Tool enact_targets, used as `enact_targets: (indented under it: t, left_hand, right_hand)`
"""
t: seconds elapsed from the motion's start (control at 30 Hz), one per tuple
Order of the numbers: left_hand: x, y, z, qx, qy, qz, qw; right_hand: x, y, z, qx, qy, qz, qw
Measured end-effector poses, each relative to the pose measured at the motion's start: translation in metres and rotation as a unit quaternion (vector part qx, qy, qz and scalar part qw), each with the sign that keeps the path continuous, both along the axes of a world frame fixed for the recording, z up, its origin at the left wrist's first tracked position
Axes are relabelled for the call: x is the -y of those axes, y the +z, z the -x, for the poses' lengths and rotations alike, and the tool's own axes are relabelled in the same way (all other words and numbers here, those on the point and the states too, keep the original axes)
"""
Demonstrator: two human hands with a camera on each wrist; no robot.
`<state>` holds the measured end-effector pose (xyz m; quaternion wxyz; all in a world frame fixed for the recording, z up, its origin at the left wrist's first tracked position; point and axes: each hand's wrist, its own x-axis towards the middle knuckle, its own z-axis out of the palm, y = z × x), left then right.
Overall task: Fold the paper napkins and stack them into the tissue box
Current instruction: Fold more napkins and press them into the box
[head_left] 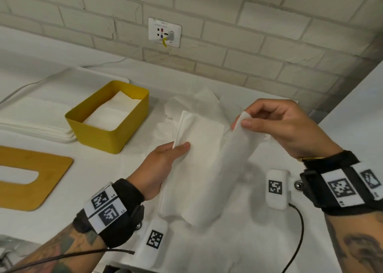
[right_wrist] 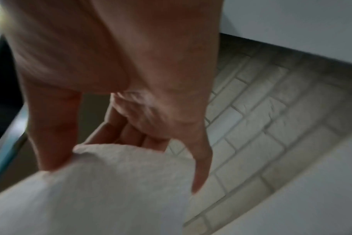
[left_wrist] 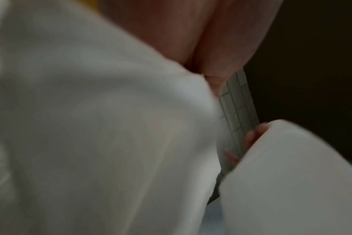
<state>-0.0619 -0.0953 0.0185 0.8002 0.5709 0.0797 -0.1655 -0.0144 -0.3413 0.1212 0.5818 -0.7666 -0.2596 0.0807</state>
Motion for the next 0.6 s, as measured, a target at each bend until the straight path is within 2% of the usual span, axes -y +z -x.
enact_targets:
  t: [0.1,0.27,0.33,0.47,0.6]
  left_hand:
    - [-0.001,0.003,-0.005,0.012,-0.004,-0.002,1.0]
    - [0.004,0.006,-0.009,0.037,-0.02,-0.001,0.999]
    - [0.01,0.006,-0.009,0.057,-0.038,0.007,0.998]
    - [0.027,0.008,-0.004,0.066,-0.065,0.036,0.995]
    - [0.035,0.006,0.002,0.023,-0.06,0.05,0.997]
  right_hand:
    - [-0.001,0.004,0.001,0.019,-0.022,0.044,0.999]
    - [-0.012,0.031,0.03,-0.011,0.087,0.064,0.994]
    - [-0.018,0.036,0.032,-0.03,0.101,0.051,0.993]
    - [-0.031,0.022,0.009,-0.039,0.034,0.088,0.995]
    - [-0.034,-0.002,-0.015,-0.043,-0.02,0.146,0.988]
